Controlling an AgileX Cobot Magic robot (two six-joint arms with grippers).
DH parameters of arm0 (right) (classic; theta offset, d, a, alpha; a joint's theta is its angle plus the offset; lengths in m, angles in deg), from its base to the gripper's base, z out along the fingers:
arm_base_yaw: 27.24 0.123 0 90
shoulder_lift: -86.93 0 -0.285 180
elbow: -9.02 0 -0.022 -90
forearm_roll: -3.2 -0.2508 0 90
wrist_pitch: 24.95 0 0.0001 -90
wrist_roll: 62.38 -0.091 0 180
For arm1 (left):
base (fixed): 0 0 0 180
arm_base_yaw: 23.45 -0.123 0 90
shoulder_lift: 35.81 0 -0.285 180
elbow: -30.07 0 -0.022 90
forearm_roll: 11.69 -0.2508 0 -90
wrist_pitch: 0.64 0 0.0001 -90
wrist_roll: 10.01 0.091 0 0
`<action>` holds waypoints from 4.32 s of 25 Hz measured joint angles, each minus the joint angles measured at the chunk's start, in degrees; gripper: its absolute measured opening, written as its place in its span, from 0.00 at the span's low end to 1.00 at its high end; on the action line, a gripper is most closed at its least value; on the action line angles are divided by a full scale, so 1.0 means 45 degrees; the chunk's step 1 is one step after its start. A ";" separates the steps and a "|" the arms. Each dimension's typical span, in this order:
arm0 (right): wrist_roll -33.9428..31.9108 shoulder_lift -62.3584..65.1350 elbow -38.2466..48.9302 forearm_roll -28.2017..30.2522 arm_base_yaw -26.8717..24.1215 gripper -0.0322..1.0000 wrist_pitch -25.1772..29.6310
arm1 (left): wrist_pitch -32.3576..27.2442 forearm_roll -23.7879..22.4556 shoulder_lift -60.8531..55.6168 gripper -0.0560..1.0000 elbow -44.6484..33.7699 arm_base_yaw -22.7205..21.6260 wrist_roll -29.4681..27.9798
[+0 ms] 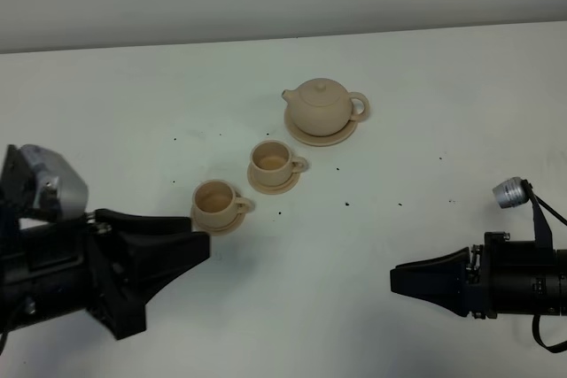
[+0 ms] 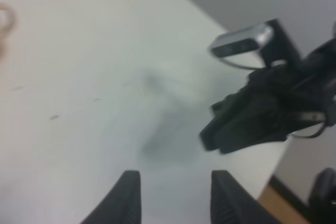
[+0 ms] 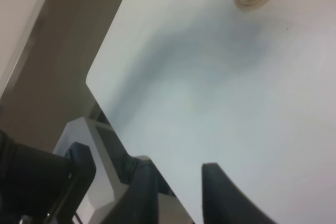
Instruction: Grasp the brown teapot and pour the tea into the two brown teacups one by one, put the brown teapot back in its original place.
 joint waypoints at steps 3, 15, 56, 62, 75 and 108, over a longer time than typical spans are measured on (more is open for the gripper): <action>-0.0453 -0.0015 -0.0454 0.0365 0.0000 0.26 0.0015 | 0.0624 -0.4147 -0.2385 0.40 0.0000 0.0000 -0.4682; -0.1873 -0.0015 -0.1919 0.1736 0.0000 0.26 0.0039 | -0.3704 -1.6989 -0.6790 0.40 0.1515 0.0000 -1.6017; -0.2787 -0.0029 -0.3953 0.2931 0.0000 0.26 -0.0516 | -0.5263 -1.7380 -1.2058 0.40 0.1068 -0.3128 -1.6304; -0.3652 -0.0029 -0.5859 0.3566 0.0123 0.26 -0.0834 | -0.5263 -1.7380 -1.2058 0.40 0.1068 -0.3128 -1.6304; -0.9319 -0.0060 -1.1472 1.2897 0.3757 0.26 -0.5771 | -0.5263 -1.7380 -1.2058 0.40 0.1068 -0.3128 -1.6304; -0.8261 -0.8293 -2.3509 2.0195 0.3796 0.37 -0.0627 | -0.5263 -1.7365 -1.2058 0.40 0.1068 -0.3128 -1.6313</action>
